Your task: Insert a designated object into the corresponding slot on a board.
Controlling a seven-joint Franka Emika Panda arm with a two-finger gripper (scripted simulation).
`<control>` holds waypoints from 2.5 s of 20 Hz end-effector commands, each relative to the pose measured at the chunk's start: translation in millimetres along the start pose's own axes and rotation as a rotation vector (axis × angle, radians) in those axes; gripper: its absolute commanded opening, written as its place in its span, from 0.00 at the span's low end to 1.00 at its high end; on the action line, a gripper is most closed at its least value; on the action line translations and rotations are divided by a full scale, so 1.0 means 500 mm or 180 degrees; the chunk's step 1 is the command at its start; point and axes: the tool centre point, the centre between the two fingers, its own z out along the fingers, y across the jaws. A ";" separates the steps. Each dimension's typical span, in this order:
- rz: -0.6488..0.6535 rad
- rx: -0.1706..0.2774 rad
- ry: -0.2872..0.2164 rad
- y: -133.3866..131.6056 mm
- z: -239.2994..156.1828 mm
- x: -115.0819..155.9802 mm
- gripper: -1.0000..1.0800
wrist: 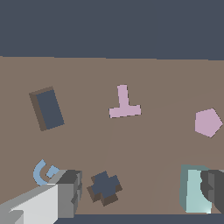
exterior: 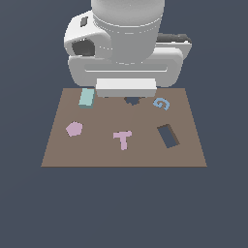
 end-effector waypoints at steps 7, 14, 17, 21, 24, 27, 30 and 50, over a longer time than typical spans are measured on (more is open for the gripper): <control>0.0011 0.0003 0.0001 0.016 0.014 -0.011 0.96; 0.0054 0.0012 0.0003 0.078 0.068 -0.056 0.96; 0.0083 0.0019 0.0005 0.121 0.105 -0.086 0.96; 0.0122 0.0027 0.0006 0.178 0.156 -0.127 0.96; 0.0146 0.0034 0.0007 0.214 0.189 -0.153 0.96; 0.0164 0.0039 0.0008 0.242 0.214 -0.172 0.96; 0.0175 0.0044 0.0008 0.260 0.232 -0.184 0.96; 0.0181 0.0049 0.0008 0.269 0.281 -0.189 0.00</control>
